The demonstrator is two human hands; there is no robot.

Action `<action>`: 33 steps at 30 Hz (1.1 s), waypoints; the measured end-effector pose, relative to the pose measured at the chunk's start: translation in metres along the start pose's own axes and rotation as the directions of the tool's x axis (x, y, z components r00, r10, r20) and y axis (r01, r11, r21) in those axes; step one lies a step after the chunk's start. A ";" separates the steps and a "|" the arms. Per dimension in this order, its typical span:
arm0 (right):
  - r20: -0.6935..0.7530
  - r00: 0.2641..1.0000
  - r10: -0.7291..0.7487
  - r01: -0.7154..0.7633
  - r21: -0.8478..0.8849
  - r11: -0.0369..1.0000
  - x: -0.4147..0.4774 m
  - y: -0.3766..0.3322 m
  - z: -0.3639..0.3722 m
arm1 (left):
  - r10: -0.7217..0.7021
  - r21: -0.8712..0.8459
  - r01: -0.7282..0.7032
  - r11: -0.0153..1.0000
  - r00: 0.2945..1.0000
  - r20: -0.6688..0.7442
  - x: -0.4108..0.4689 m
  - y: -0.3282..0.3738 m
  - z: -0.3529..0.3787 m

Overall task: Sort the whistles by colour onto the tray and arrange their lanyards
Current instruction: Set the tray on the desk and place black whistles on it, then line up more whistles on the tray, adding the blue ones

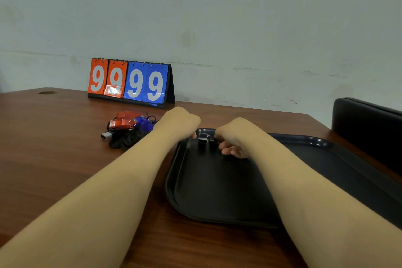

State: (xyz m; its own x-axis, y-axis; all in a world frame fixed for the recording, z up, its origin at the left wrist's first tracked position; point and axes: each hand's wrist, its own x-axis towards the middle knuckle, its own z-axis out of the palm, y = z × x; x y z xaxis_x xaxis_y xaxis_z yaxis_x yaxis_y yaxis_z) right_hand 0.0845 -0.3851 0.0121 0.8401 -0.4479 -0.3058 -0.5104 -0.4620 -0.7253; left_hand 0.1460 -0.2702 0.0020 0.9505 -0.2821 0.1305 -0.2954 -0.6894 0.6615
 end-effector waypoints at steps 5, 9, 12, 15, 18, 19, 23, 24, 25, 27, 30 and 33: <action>0.021 1.000 -0.015 0.016 -0.028 0.999 -0.001 0.000 0.001 | 0.019 -0.020 -0.019 1.000 1.000 -0.003 -0.001 -0.001 0.000; 0.016 1.000 -0.027 0.028 -0.043 0.999 -0.001 0.001 0.001 | 0.031 -0.012 -0.032 0.999 0.999 -0.012 -0.003 0.002 0.000; 0.000 0.999 -0.043 0.043 -0.052 0.998 -0.001 0.001 0.002 | 0.044 0.028 -0.044 0.999 0.999 0.005 -0.004 0.002 -0.001; -0.009 0.999 -0.050 0.050 -0.057 0.997 -0.001 0.000 0.003 | 0.046 0.048 -0.048 0.998 0.998 0.041 -0.007 0.003 -0.001; -0.017 0.998 -0.062 0.061 -0.059 0.996 0.000 0.000 0.003 | 0.034 0.025 -0.034 0.999 0.999 0.018 -0.003 0.002 0.000; -0.017 0.998 -0.065 0.064 -0.060 0.996 -0.001 0.000 0.004 | 0.027 -0.016 -0.027 1.000 1.000 -0.001 -0.001 0.001 0.000; -0.018 0.998 -0.059 0.057 -0.079 0.995 -0.004 -0.001 0.002 | 0.024 -0.013 -0.024 1.000 1.000 0.010 0.002 0.001 0.001; -0.025 0.998 -0.065 0.062 -0.091 0.994 -0.005 -0.001 0.002 | 0.026 0.035 -0.027 0.999 0.999 0.027 0.002 0.002 0.001; -0.045 0.995 -0.088 0.082 -0.111 0.990 -0.006 -0.001 0.001 | 0.034 0.079 -0.035 0.996 0.999 0.012 0.002 0.002 0.002; -0.127 0.973 -0.194 0.175 -0.151 0.973 -0.007 0.002 -0.001 | 0.038 0.125 -0.030 0.992 0.997 -0.060 0.003 0.000 -0.003; -0.276 0.884 -0.377 0.348 -0.150 0.926 -0.008 0.004 -0.002 | 0.005 0.285 0.075 0.956 0.963 -0.270 -0.001 -0.002 -0.018; -0.320 0.792 -0.520 0.499 -0.152 0.853 -0.009 0.002 0.004 | -0.120 0.409 0.276 0.870 0.922 -0.367 -0.003 -0.013 -0.040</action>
State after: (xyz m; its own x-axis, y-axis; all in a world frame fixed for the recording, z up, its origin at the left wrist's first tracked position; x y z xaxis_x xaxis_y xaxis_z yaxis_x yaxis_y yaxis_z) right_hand 0.0769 -0.3787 0.0112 0.8718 -0.3600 0.3323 -0.0445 -0.7337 -0.6781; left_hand 0.1510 -0.2340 0.0225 0.9477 0.0677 0.3119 -0.0339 -0.9504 0.3091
